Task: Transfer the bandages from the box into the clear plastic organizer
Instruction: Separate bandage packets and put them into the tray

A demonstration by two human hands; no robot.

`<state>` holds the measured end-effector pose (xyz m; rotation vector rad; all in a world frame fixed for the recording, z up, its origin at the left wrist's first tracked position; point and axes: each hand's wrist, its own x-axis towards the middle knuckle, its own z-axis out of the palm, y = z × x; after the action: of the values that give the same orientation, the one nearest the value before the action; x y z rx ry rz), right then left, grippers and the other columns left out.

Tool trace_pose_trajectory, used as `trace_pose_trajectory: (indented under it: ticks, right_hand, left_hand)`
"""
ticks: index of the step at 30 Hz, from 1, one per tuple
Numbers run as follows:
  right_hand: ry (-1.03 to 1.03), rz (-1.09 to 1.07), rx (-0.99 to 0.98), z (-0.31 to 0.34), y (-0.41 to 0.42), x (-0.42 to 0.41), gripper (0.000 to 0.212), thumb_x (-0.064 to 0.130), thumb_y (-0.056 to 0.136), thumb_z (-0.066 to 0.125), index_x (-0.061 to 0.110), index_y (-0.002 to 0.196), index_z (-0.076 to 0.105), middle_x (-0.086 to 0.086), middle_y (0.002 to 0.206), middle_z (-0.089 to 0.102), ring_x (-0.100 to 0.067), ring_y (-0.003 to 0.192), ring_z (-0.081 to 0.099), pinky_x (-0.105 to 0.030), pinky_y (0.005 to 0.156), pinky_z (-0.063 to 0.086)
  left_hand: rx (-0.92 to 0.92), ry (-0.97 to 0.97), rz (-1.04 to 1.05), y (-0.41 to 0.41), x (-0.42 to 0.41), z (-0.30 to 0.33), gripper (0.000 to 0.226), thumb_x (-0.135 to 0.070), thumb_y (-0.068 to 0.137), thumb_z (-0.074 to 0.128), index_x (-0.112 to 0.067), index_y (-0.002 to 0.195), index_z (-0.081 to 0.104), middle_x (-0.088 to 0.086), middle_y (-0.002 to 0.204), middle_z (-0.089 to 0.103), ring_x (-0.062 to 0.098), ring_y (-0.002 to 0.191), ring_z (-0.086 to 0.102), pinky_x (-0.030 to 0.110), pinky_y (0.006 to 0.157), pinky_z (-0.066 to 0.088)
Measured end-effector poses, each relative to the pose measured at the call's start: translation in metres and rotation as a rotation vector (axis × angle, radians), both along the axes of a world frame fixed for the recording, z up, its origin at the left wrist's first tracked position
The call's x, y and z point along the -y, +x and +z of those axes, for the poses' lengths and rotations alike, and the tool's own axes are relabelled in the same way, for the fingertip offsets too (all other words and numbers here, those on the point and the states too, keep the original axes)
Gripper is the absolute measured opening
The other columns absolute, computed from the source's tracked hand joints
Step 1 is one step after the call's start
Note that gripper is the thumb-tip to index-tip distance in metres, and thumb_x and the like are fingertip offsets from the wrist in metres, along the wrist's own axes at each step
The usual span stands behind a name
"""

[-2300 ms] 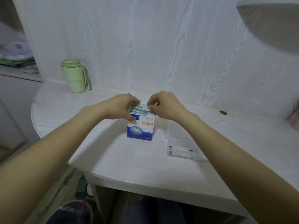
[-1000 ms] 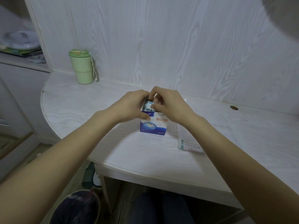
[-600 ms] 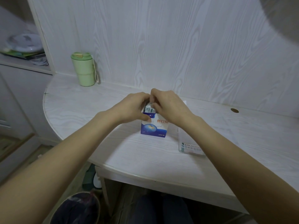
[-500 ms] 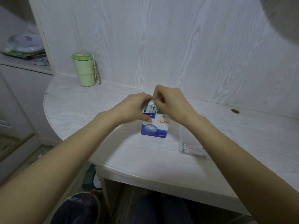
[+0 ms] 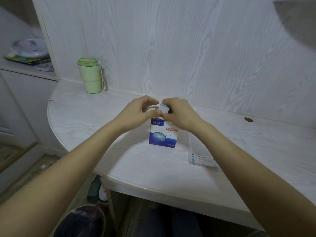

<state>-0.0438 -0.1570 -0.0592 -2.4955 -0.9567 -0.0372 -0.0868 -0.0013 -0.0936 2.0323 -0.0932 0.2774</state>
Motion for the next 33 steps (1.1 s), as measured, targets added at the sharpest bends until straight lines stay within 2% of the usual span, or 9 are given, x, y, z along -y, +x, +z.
trace_pose_trajectory:
  ticks: [6,9,12,15,19,22,25,27,33]
  right_hand:
    - [0.2,-0.076,-0.114,0.002,0.002,0.006,0.01,0.019,0.09,0.062,0.014,0.091,0.053,-0.004,0.093,0.066,-0.02,0.088,0.067,-0.017,0.055,0.048]
    - [0.274,-0.101,-0.196,0.005,0.003,0.01,0.011,0.018,0.091,0.06,0.01,0.096,0.055,-0.002,0.09,0.066,-0.02,0.087,0.067,-0.026,0.064,0.055]
    - [0.237,-0.099,-0.186,0.004,0.004,0.009,0.016,0.015,0.09,0.06,0.012,0.104,0.053,-0.002,0.1,0.065,-0.018,0.091,0.065,-0.022,0.062,0.052]
    - [0.178,-0.063,-0.141,0.001,0.002,0.005,0.022,0.016,0.088,0.063,0.016,0.106,0.05,-0.004,0.112,0.063,-0.015,0.092,0.062,-0.017,0.058,0.048]
    - [0.19,-0.078,-0.077,0.003,0.002,0.006,0.015,0.015,0.087,0.065,0.014,0.093,0.052,-0.001,0.096,0.065,-0.008,0.076,0.06,-0.007,0.047,0.039]
    - [0.349,-0.135,-0.047,0.008,0.001,0.014,0.007,0.009,0.087,0.063,0.011,0.088,0.056,0.001,0.087,0.064,-0.009,0.073,0.059,-0.005,0.045,0.04]
    - [0.473,-0.192,-0.033,0.013,0.0,0.025,0.003,0.007,0.086,0.062,0.006,0.089,0.06,-0.006,0.097,0.07,-0.013,0.081,0.063,-0.027,0.063,0.056]
    - [0.513,-0.212,-0.019,0.015,0.0,0.033,0.004,0.008,0.086,0.063,0.006,0.09,0.062,-0.007,0.098,0.071,-0.015,0.084,0.066,-0.037,0.069,0.057]
    - [0.753,-0.145,-0.094,0.025,-0.011,0.059,0.008,0.005,0.086,0.065,0.011,0.09,0.062,-0.003,0.087,0.068,-0.014,0.082,0.067,-0.02,0.066,0.055]
  left_hand:
    - [-0.016,0.142,0.08,0.006,0.004,-0.001,0.036,-0.029,0.083,0.069,-0.013,0.115,0.061,-0.001,0.113,0.065,0.014,0.108,0.059,0.039,0.096,0.048]
    - [0.042,0.059,0.129,-0.001,0.008,0.003,0.022,-0.027,0.087,0.065,-0.014,0.105,0.062,-0.002,0.109,0.066,0.012,0.106,0.061,0.032,0.094,0.049]
    - [0.13,0.018,0.184,-0.01,0.01,0.005,0.017,-0.025,0.08,0.073,-0.014,0.088,0.064,-0.004,0.094,0.068,0.009,0.093,0.062,0.026,0.08,0.051]
    - [0.131,0.143,0.169,-0.014,0.013,0.005,0.01,-0.018,0.079,0.074,-0.015,0.079,0.064,-0.005,0.086,0.066,0.006,0.083,0.06,0.021,0.068,0.049]
    - [0.156,0.289,0.175,-0.011,0.014,0.007,0.007,-0.014,0.08,0.072,-0.014,0.077,0.066,-0.005,0.082,0.064,0.005,0.078,0.058,0.01,0.065,0.043]
    - [0.127,0.37,0.161,-0.009,0.014,0.013,0.006,-0.017,0.079,0.073,-0.014,0.078,0.069,-0.006,0.08,0.064,0.009,0.079,0.057,0.015,0.066,0.042]
    - [0.132,0.35,0.184,-0.011,0.017,0.016,0.017,-0.022,0.076,0.076,-0.018,0.082,0.062,-0.011,0.084,0.058,0.004,0.075,0.052,0.019,0.064,0.041]
    - [0.161,0.288,0.218,-0.013,0.022,0.018,0.029,-0.025,0.074,0.078,-0.018,0.092,0.056,-0.01,0.092,0.055,0.005,0.079,0.051,0.013,0.065,0.039]
    - [0.26,0.258,0.124,-0.011,0.048,0.039,0.057,-0.036,0.086,0.065,-0.016,0.135,0.042,-0.004,0.136,0.046,0.008,0.124,0.042,0.023,0.102,0.035]
